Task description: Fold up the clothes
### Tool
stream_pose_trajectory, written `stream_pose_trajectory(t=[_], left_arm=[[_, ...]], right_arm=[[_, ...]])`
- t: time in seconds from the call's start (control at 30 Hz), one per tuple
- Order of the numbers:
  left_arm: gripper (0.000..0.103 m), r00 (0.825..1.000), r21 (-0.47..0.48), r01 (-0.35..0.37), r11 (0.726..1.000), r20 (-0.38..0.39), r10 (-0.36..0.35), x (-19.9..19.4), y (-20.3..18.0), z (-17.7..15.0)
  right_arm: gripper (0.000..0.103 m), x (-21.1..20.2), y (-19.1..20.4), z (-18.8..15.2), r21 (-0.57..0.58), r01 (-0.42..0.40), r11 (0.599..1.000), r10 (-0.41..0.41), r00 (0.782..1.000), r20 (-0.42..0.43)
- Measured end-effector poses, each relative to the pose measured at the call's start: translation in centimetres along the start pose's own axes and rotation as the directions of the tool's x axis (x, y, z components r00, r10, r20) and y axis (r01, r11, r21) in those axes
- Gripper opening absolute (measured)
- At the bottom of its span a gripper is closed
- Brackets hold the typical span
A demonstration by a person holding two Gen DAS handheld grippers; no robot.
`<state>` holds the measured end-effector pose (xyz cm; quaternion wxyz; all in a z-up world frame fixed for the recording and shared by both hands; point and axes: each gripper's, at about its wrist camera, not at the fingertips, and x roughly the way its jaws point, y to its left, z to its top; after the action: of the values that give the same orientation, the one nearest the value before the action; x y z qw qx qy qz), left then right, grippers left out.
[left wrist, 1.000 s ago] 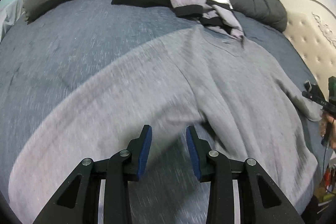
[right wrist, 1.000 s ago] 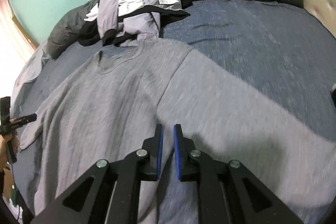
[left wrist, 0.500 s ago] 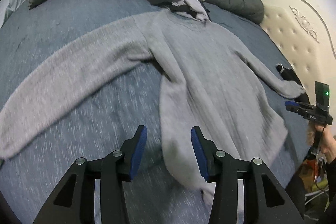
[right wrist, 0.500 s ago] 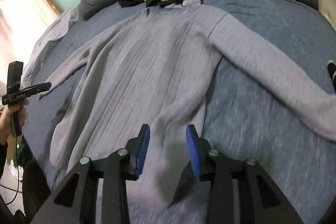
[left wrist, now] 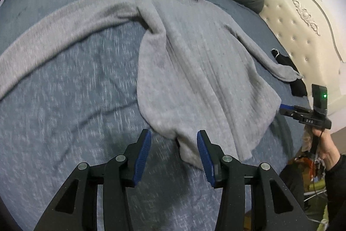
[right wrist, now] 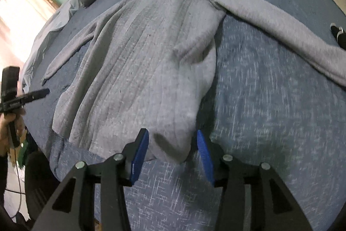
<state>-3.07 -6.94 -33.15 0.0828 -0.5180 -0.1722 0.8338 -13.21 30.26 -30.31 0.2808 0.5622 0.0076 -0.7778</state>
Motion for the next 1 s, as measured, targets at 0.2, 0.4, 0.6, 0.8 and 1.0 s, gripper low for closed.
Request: stream_pose_trajectory(t=[0.2, 0.4, 0.6, 0.8, 1.0], left_arm=[[0.048, 0.999, -0.021, -0.008, 1.000, -0.033, 0.007, 1.4, 0.2, -1.0], [0.048, 0.998, -0.093, 0.011, 0.996, -0.062, -0.017, 3.8, 1.6, -1.7], [0.048, 0.998, -0.117, 0.034, 0.992, -0.052, -0.041, 4.9, 1.7, -1.7], [0.049, 0.998, -0.109, 0.038, 0.993, -0.040, -0.042, 5.3, 1.6, -0.9], [0.052, 0.998, -0.103, 0.022, 0.994, -0.054, -0.028, 6.0, 1.2, -1.0]], right_arm=[[0.044, 0.4, 0.2, -0.7, -0.005, -0.005, 1.000, 0.005, 1.000, -0.003], [0.005, 0.1, 0.3, -0.8, -0.023, -0.022, 0.999, 0.023, 1.000, 0.021], [0.003, -2.7, -0.6, -0.3, -0.029, -0.028, 0.999, 0.031, 0.995, 0.090], [0.002, -4.8, -4.9, 0.5, 0.057, 0.054, 0.997, -0.060, 0.993, 0.104], [0.002, -3.8, -7.2, 0.2, 0.100, 0.124, 0.987, -0.133, 0.987, 0.087]])
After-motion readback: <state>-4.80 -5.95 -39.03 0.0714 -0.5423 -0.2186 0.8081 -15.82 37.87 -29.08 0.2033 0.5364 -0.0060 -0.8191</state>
